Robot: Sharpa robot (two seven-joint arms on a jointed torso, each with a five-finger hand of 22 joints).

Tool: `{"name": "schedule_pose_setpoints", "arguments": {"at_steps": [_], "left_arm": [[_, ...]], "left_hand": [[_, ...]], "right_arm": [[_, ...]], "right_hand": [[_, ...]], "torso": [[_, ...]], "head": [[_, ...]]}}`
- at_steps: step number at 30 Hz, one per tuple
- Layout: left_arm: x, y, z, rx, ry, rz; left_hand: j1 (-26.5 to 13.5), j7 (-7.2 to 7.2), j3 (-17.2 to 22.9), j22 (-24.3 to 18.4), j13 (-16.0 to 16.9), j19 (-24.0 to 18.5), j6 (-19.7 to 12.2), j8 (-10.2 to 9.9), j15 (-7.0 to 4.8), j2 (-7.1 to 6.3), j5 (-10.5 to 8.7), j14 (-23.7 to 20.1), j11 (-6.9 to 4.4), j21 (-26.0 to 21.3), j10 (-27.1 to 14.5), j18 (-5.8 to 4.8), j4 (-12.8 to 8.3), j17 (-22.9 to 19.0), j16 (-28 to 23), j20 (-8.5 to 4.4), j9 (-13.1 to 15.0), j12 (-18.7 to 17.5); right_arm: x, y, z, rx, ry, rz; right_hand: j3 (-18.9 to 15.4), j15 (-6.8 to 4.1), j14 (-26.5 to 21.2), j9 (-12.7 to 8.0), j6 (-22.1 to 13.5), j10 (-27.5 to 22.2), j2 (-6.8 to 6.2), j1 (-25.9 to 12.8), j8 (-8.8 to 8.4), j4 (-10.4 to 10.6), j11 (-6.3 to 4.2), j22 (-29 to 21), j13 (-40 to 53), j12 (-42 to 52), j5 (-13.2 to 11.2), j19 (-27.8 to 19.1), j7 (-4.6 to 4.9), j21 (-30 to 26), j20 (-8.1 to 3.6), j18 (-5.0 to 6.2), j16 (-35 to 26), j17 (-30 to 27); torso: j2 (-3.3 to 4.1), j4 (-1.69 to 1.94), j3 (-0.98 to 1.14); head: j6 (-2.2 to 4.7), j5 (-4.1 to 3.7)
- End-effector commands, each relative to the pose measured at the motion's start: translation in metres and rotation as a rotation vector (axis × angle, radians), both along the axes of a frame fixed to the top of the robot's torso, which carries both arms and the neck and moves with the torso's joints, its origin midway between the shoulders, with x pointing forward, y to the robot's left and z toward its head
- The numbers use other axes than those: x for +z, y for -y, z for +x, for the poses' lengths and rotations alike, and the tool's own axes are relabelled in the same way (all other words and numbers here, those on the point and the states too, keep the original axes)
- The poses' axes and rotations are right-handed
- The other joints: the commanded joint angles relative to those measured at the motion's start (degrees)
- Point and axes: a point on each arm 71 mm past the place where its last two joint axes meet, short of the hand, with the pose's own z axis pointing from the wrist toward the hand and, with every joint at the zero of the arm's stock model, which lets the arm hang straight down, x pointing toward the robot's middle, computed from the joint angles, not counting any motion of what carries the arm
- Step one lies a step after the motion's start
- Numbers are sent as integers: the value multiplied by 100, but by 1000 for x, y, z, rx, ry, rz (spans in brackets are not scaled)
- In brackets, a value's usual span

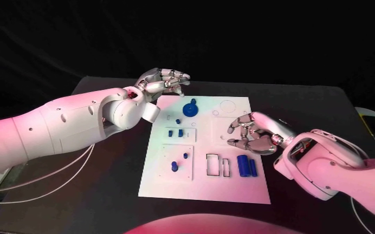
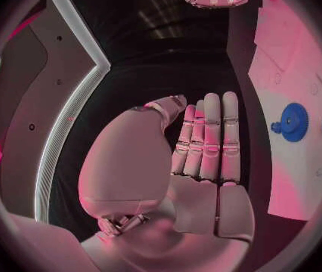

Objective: Assemble the parts on the task board

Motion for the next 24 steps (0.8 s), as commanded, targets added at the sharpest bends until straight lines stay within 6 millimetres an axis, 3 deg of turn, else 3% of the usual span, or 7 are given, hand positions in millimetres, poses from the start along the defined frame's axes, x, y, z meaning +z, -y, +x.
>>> {"name": "schedule_pose_setpoints", "arguments": {"at_steps": [1, 6, 11, 14, 20, 24], "left_arm": [[2, 2, -1, -20, 6, -17], [2, -1, -2, -16, 9, -17], [1, 0, -2, -20, 7, -18], [1, 1, -2, -23, 6, -18], [1, 1, -3, -27, 6, -20], [1, 1, -3, -26, 6, -20]], "left_hand": [[-55, -5, -29, -2, 0, -18, -36, -25, -13, 13, 8, -39, 2, -30, -45, 62, 3, 10, 1, 19, 6, -24], [-98, -3, -47, -9, 1, -26, -43, -30, -5, 14, 9, -48, 8, -47, -56, 60, 40, 12, 4, 27, 8, -29], [-105, -3, -50, -11, 1, -28, -44, -30, -4, 14, 9, -49, 8, -50, -57, 60, 47, 13, 5, 28, 8, -30], [-109, -3, -52, -12, 1, -29, -44, -30, -3, 15, 10, -51, 9, -52, -59, 60, 51, 13, 5, 29, 8, -31], [-112, -3, -53, -13, 1, -30, -45, -31, -2, 15, 10, -53, 9, -55, -62, 60, 54, 13, 5, 30, 8, -32], [-113, -4, -54, -14, 0, -31, -46, -31, -2, 15, 10, -55, 9, -57, -63, 60, 55, 13, 4, 30, 9, -33]], "right_arm": [[-8, 18, -5, -68, -188, 8], [-6, 45, -14, -123, -189, -24], [-10, 55, -21, -165, -188, -77], [-14, 56, -24, -177, -186, -114], [-24, 51, -31, -181, -186, -183], [-31, 45, -35, -170, -183, -208]], "right_hand": [[-120, -20, 371, 116, -101, -46, -29, -41, 56, 79, 23, 918, 355, 277, 29, 30, 2, 18, -7, -53, 18, 261], [-317, -9, 413, 280, -256, 383, -37, -4, 115, 255, 32, 980, 1448, 1116, -70, 82, 15, 127, 9, -77, 110, 481], [-554, -23, 472, 426, -251, 985, -37, 25, 204, 470, 11, 1068, 2667, 2061, -123, 178, -11, 327, -1, -118, 233, 806], [-695, -27, 506, 489, -232, 1197, -29, 20, 242, 607, 5, 1109, 3096, 2380, -114, 222, -27, 423, -8, -138, 299, 1001], [-886, -34, 523, 544, -208, 1303, -41, -21, 274, 778, -8, 1144, 3330, 2542, -156, 257, -43, 502, -14, -155, 334, 1105], [-914, -35, 523, 551, -204, 1308, -41, -16, 279, 799, -10, 1143, 3346, 2551, -150, 255, -45, 494, -15, -153, 334, 1104]], "torso": [[-22, -10, -18], [-30, -42, -13], [-48, -54, -41], [-52, -68, -46], [-53, -56, -61], [-51, -66, -50]], "head": [[16, -237], [-18, -354], [-21, -530], [-34, -544], [-97, -579], [-129, -551]]}}
